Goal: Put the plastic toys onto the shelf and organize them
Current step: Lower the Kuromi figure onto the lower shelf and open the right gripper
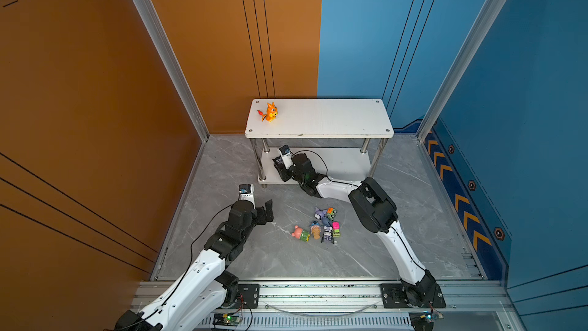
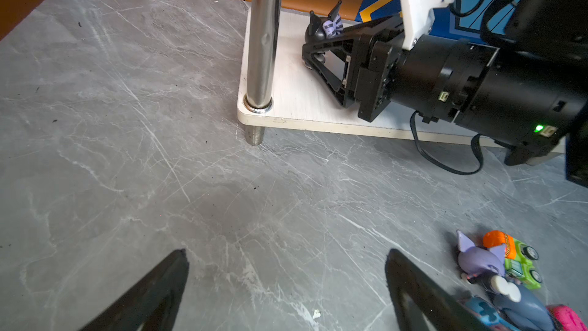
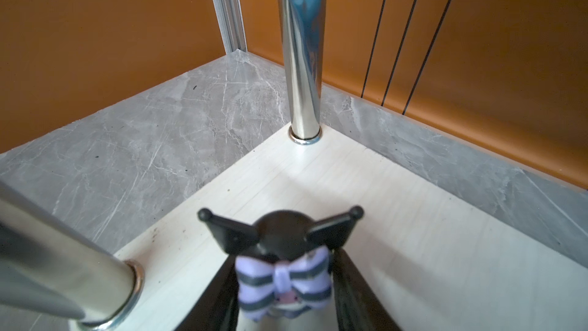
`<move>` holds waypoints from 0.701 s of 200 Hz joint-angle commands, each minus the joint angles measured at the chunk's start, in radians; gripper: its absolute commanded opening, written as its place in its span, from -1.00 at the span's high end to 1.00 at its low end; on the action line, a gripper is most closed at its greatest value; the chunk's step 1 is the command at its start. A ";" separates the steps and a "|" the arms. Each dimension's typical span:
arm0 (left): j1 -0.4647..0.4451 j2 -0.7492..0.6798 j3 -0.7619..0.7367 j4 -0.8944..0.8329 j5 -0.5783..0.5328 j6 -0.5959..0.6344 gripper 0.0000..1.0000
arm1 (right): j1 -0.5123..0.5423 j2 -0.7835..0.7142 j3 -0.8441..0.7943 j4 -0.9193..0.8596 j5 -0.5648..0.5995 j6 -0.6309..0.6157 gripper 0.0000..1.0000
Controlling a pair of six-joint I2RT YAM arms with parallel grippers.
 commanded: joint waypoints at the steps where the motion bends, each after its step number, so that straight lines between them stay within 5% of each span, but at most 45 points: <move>1: 0.015 -0.007 -0.010 -0.014 0.018 0.015 -0.96 | 0.001 -0.049 -0.026 -0.015 0.030 -0.008 -0.03; 78: 0.015 -0.015 -0.008 -0.019 0.019 0.017 -0.95 | 0.002 -0.101 -0.088 -0.014 0.039 -0.016 -0.23; 140: 0.015 -0.027 -0.005 -0.021 0.014 0.017 -0.96 | 0.022 -0.320 -0.327 -0.010 0.083 -0.006 -0.27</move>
